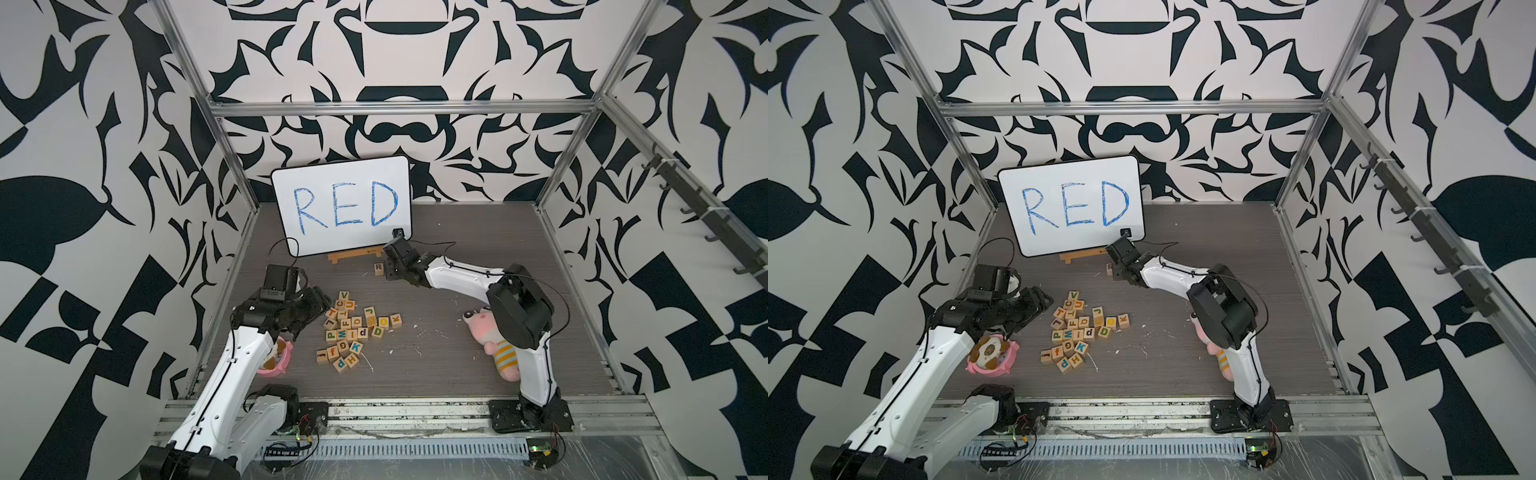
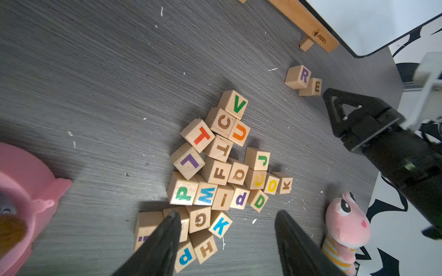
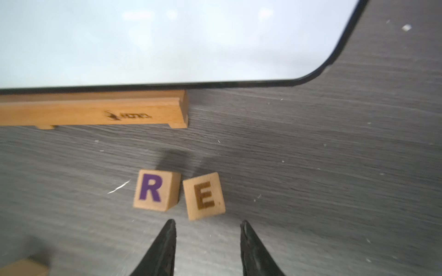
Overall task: Assemble the uppercase word "red" with letter blocks
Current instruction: Place the letter block at the center of the board.
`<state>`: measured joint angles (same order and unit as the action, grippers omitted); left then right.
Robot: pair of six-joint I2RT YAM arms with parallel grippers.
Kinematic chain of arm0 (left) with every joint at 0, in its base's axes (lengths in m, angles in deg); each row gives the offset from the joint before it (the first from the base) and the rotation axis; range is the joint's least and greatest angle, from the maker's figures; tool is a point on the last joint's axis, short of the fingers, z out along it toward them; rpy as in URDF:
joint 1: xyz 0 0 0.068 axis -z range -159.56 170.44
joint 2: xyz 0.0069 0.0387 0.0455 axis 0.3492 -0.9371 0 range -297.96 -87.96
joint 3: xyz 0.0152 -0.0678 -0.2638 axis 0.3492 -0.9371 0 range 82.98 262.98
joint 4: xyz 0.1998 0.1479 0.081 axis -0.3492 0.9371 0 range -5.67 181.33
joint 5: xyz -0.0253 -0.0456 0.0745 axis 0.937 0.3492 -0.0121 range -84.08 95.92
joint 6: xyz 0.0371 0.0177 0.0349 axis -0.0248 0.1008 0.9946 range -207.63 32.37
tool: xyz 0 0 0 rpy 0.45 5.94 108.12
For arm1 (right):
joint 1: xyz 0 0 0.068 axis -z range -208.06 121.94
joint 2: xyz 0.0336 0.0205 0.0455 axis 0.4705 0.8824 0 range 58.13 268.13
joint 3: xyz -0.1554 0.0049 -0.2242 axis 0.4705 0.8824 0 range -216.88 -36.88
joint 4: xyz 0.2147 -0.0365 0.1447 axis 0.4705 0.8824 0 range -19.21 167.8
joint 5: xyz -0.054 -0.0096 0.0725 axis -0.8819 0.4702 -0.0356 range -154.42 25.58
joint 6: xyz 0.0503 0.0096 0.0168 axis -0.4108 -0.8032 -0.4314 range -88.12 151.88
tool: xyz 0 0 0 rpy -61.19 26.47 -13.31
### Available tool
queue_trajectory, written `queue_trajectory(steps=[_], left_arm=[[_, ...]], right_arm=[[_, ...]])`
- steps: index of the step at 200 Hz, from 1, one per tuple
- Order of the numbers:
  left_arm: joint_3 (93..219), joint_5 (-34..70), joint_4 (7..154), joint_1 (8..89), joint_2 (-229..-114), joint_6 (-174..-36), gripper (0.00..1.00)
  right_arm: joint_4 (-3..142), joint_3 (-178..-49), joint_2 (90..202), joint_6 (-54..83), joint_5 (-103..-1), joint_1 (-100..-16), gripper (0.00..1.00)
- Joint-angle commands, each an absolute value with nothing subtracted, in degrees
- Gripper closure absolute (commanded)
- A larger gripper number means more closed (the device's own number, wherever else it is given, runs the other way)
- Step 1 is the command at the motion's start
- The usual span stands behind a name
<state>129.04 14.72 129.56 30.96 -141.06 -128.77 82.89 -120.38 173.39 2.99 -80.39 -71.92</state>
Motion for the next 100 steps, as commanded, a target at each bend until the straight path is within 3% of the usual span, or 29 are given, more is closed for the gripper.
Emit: queue_trajectory(steps=[1,42,78,100], left_arm=[[129.1,15.3,130.5,31.0,-141.2,-128.5,0.33],[129.2,15.5,130.5,31.0,-141.2,-128.5,0.33],[129.1,15.5,130.5,31.0,-141.2,-128.4,0.33],[129.1,15.4,130.5,31.0,-141.3,-128.4,0.33]], right_arm=[[82.5,-117.6,167.2,3.4,-80.1,-73.5,0.57],[80.1,-111.8,162.4,2.8,-81.8,-74.3,0.69],[80.1,-113.7,167.0,2.2,-80.4,-73.0,0.86],[79.9,-115.9,170.4,2.1,-79.9,-72.6,0.89]])
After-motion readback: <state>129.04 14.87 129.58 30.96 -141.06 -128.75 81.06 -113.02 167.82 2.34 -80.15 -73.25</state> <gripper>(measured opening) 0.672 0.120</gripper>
